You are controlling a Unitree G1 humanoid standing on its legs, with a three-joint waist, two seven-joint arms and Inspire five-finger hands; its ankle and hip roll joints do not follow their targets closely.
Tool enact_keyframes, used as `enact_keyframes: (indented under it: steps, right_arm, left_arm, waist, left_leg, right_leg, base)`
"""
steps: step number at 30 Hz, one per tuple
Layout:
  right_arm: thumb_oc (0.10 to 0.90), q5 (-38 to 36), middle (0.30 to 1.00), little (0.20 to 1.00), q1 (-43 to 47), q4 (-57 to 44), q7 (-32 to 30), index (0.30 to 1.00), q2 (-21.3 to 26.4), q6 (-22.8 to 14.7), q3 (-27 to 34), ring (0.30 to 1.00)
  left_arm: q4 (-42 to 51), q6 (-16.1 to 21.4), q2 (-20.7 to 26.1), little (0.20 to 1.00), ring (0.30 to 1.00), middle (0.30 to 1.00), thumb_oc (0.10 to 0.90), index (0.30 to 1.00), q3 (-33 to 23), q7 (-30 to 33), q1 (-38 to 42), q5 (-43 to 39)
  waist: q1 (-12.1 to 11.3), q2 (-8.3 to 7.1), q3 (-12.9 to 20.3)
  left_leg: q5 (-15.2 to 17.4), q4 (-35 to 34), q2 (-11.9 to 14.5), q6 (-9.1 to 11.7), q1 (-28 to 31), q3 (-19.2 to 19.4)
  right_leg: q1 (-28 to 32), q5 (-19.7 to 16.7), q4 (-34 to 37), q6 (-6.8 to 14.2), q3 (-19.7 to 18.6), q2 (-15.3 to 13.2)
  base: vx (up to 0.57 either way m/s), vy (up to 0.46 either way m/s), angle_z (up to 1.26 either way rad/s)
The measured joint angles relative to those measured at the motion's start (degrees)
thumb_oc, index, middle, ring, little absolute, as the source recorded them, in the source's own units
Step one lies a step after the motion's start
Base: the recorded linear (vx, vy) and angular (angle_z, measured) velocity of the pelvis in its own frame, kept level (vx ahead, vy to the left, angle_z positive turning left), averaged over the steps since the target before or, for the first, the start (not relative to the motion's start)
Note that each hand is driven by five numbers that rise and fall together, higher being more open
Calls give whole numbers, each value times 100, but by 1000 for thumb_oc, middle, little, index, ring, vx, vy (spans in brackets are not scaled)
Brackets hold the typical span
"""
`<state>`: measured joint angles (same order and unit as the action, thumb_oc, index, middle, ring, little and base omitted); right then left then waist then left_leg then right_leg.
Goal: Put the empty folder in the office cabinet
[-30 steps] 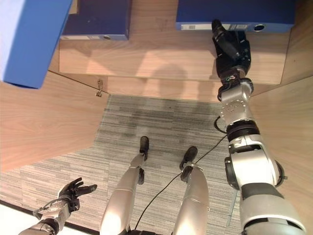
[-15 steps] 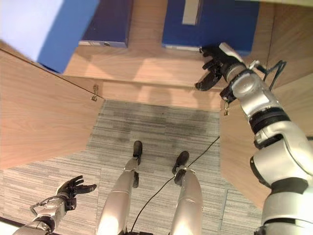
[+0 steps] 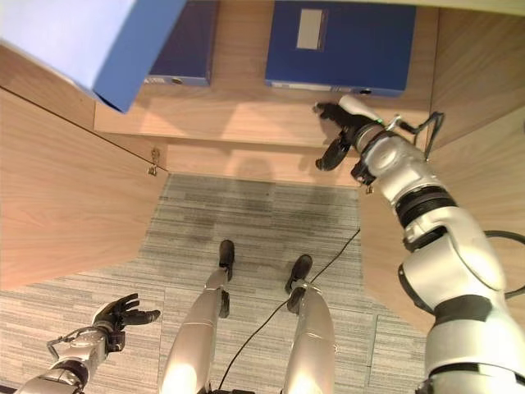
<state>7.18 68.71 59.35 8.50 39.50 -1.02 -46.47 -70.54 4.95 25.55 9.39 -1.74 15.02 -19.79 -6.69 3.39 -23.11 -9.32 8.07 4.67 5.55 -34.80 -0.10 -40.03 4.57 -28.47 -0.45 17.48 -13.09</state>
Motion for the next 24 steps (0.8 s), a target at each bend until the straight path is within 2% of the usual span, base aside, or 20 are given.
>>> enact_keyframes:
  steps: [2,5,8,11,14,17,20,23,24]
  right_arm:
    - [800,205,900,900,-45,13,-111,900,-84,63,5,900]
    - [800,590,900,900,-54,-18,-158,900,-306,367,-105,900]
    - [800,641,900,900,-334,34,-156,900,-578,587,-241,900]
    - [800,747,900,900,-1102,179,-146,900,-913,631,-277,900]
    - [800,737,900,900,-1912,214,438,900,-1165,628,-369,900]
    - [800,715,900,900,-2909,209,796,900,-1458,623,-447,900]
    - [800,400,900,900,-4006,178,861,900,-1702,628,-189,900]
    - [800,-22,900,900,-4368,186,822,900,-1834,616,300,900]
    - [800,-286,900,900,-4491,226,744,900,-1935,606,638,900]
  left_arm:
    - [37,-33,-8,900,900,900,800,900,24,-22,8,4]
    - [41,-95,-65,900,900,900,800,900,150,32,78,50]
    - [-76,-123,-293,900,900,900,800,900,105,99,176,97]
    - [-65,-127,-438,900,900,900,800,900,156,102,122,223]
    - [-24,-126,-446,900,900,900,800,900,146,119,129,332]
    - [289,-105,-394,900,900,900,800,900,6,146,12,399]
    - [739,-118,-465,900,900,900,800,900,-29,280,-122,442]
    - [972,-119,-514,900,900,900,800,900,-45,346,-123,388]
    - [1227,-98,-538,900,900,900,800,900,-97,402,-211,187]
  waist:
    - [5,-2,6]
    - [1,-12,21]
    - [-41,-11,25]
    - [-94,-94,271]
    - [-131,-106,370]
    - [-133,-110,471]
    - [-31,-105,475]
    - [56,-156,509]
    - [60,-215,561]
  left_leg:
    - [-7,-2,-5,-10,27,7]
    - [-30,-45,-10,-78,172,138]
    - [13,-112,9,-140,579,179]
    - [157,-142,-4,-164,1099,277]
    - [281,-161,-15,-239,1603,305]
    - [355,-168,-75,-285,1758,310]
    - [381,-203,-181,-334,2056,319]
    - [435,-328,-187,-359,2365,324]
    - [449,-420,-196,-332,2484,323]
  right_leg:
    - [52,-38,64,16,-2,3]
    - [223,-253,326,62,-72,45]
    - [708,-363,613,131,-83,106]
    - [1318,-374,927,205,-132,126]
    - [1946,-410,1223,315,-122,143]
    - [2209,-480,1426,387,-105,135]
    - [2642,-623,1700,463,-47,102]
    - [3043,-751,2068,535,-32,129]
    - [3187,-800,2202,569,-26,139]
  base:
    - [-58,47,-2]
    - [-46,80,-14]
    - [18,62,-9]
    - [43,86,-9]
    - [54,78,-3]
    - [-10,81,1]
    - [5,63,7]
    - [39,56,-2]
    - [19,39,-4]
